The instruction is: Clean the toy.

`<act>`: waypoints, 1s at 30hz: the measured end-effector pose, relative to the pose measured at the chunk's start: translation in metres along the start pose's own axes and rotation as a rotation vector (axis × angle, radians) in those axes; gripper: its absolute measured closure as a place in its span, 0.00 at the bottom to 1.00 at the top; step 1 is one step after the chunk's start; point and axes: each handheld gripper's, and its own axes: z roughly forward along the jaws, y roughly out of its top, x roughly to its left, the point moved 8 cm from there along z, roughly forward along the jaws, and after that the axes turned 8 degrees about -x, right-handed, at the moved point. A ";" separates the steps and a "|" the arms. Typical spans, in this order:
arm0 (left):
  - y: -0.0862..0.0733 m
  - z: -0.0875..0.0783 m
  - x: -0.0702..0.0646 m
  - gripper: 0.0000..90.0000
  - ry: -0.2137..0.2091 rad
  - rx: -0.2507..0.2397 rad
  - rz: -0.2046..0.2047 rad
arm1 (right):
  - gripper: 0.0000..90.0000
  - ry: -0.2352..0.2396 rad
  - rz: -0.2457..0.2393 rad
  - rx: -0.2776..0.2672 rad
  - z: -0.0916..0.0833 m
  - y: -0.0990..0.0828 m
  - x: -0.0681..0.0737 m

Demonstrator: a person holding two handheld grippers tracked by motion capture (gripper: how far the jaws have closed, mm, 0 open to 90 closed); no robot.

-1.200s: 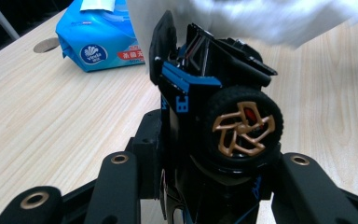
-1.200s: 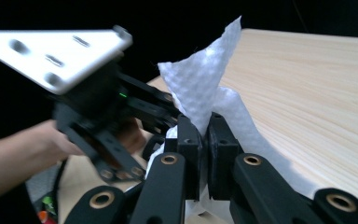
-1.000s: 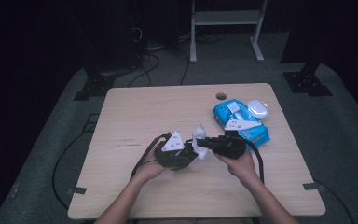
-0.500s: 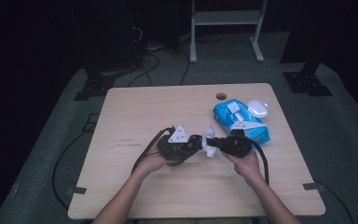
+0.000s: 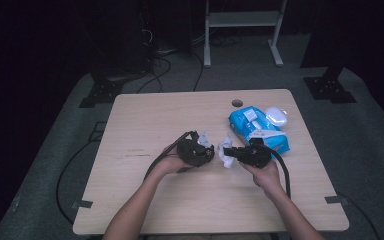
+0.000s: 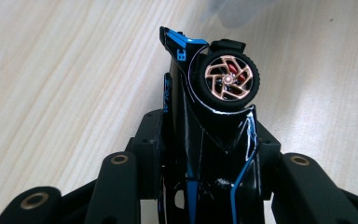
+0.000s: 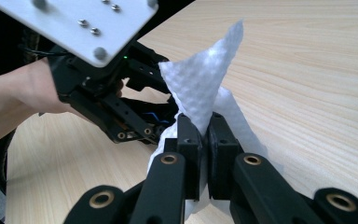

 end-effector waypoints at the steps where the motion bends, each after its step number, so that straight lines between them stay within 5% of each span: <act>1: 0.000 0.000 0.001 0.63 -0.002 0.007 0.000 | 0.94 0.000 0.001 0.000 0.000 0.000 0.000; 8: 0.003 -0.013 0.004 0.57 -0.037 -0.034 -0.034 | 0.94 0.004 0.006 0.005 0.000 -0.001 -0.001; 13: 0.002 -0.035 0.011 0.52 -0.094 -0.142 -0.119 | 0.94 0.005 0.007 0.003 -0.001 -0.001 -0.001; 20: -0.012 -0.059 0.030 0.47 -0.119 -0.235 -0.253 | 0.94 0.007 0.008 0.006 0.001 -0.002 -0.001; 30: -0.021 -0.052 0.029 0.43 -0.127 -0.227 -0.285 | 0.94 0.007 0.006 0.010 0.001 -0.002 -0.001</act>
